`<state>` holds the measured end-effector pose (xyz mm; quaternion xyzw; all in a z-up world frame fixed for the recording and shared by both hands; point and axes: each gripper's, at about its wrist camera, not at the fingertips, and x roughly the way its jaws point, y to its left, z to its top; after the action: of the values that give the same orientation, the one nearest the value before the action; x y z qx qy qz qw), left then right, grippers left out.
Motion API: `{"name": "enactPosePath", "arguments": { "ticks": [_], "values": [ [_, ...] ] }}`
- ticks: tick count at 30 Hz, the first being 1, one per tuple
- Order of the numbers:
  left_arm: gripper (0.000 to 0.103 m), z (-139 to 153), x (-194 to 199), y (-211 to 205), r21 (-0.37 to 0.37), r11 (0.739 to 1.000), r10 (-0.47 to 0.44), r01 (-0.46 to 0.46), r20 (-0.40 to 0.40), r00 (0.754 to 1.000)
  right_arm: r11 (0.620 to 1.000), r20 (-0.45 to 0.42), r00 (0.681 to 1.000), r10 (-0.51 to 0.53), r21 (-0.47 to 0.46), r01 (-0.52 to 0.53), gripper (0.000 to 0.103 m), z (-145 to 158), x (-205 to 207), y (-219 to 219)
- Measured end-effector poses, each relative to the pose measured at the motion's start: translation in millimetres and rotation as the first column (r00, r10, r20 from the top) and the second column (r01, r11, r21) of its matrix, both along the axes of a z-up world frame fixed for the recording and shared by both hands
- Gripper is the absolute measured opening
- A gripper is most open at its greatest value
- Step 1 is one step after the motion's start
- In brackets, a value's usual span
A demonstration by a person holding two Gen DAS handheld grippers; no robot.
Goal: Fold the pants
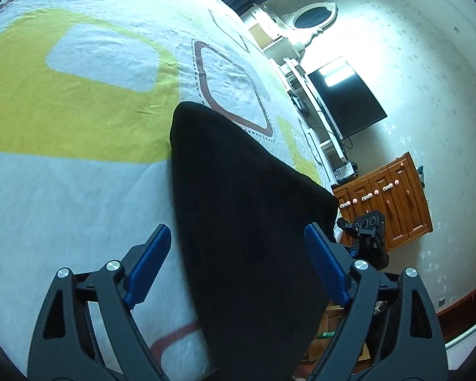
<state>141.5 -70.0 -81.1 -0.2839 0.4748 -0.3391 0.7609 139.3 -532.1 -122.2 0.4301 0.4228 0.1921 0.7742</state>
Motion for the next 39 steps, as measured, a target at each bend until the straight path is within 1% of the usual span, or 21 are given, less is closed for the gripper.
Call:
{"name": "enactPosePath", "arguments": {
  "ticks": [2,5,7,8,9,10,11,12,13,16,19,21,23,26,29,34,39],
  "values": [
    [0.086,-8.0,21.1,-7.9,0.003,1.0,0.013,-0.012,-0.041,0.999,0.999,0.003,1.0,0.006,0.05,-0.006,0.081,-3.1,11.5,1.6],
    [0.086,-20.0,44.4,-18.4,-0.003,1.0,0.008,-0.008,-0.095,0.995,0.995,0.0,1.0,0.014,0.096,-0.014,0.081,-6.9,25.3,2.9],
    [0.086,-22.4,49.4,-23.8,-0.001,1.0,0.011,-0.011,-0.091,0.996,0.993,0.002,0.999,0.036,0.111,-0.036,0.081,-9.2,31.7,3.7],
    [0.085,-22.1,50.9,-25.9,0.001,1.0,0.015,-0.015,-0.082,0.997,0.994,0.004,0.999,0.051,0.101,-0.051,0.081,-8.6,33.9,6.5],
    [0.078,-22.0,51.7,-27.9,0.011,1.0,0.021,-0.02,-0.075,0.997,0.996,-0.002,0.998,0.063,0.068,-0.063,0.074,-7.1,35.7,11.2],
    [0.063,-22.0,53.7,-30.1,0.045,0.999,0.026,-0.023,-0.072,0.997,0.997,-0.019,0.997,0.074,0.026,-0.073,0.056,-5.9,37.7,16.7],
    [0.058,-23.4,54.1,-33.3,0.096,0.995,0.025,-0.018,-0.069,0.997,0.997,-0.034,0.996,0.079,0.001,-0.079,0.054,-6.9,38.4,20.1],
    [0.052,-23.2,52.8,-35.0,0.125,0.992,0.024,-0.017,-0.055,0.998,0.998,-0.032,0.997,0.069,-0.002,-0.069,0.053,-7.2,37.6,20.6],
    [0.047,-21.8,53.3,-34.9,0.134,0.991,0.023,-0.017,-0.043,0.999,0.998,-0.03,0.998,0.06,0.001,-0.06,0.051,-7.0,36.3,21.2],
    [0.037,-15.7,51.8,-35.2,0.145,0.989,0.029,-0.025,-0.031,0.999,1.0,-0.029,0.999,0.03,0.001,-0.03,0.049,-5.3,32.2,24.5],
    [0.032,-6.7,51.6,-34.8,0.164,0.986,0.034,-0.032,-0.006,0.999,1.0,-0.025,1.0,0.016,-0.001,-0.016,0.048,-1.2,31.1,30.6],
    [0.03,0.6,50.5,-34.7,0.191,0.981,0.028,-0.032,0.021,0.999,1.0,-0.024,1.0,0.014,-0.007,-0.014,0.048,5.6,36.3,39.4],
    [0.029,6.3,49.7,-30.2,0.203,0.978,0.029,-0.036,0.038,0.999,1.0,-0.021,1.0,0.013,-0.012,-0.014,0.048,11.7,42.0,47.9],
    [0.028,11.3,54.1,-15.9,0.206,0.977,0.05,-0.057,0.039,0.998,1.0,-0.029,0.999,0.026,0.003,-0.026,0.048,13.1,52.3,63.0],
    [0.028,13.6,60.7,9.3,0.208,0.974,0.089,-0.094,0.036,0.995,0.998,-0.027,0.998,0.053,0.015,-0.053,0.048,12.6,65.3,88.0],
    [0.027,14.7,75.0,66.3,0.215,0.963,0.164,-0.165,0.023,0.986,0.992,-0.026,0.993,0.116,0.047,-0.114,0.048,8.2,95.1,140.7],
    [0.027,16.2,87.5,127.3,0.231,0.944,0.236,-0.236,0.028,0.971,0.98,-0.024,0.982,0.189,0.074,-0.187,0.048,5.7,128.7,201.4]
  ]
}}
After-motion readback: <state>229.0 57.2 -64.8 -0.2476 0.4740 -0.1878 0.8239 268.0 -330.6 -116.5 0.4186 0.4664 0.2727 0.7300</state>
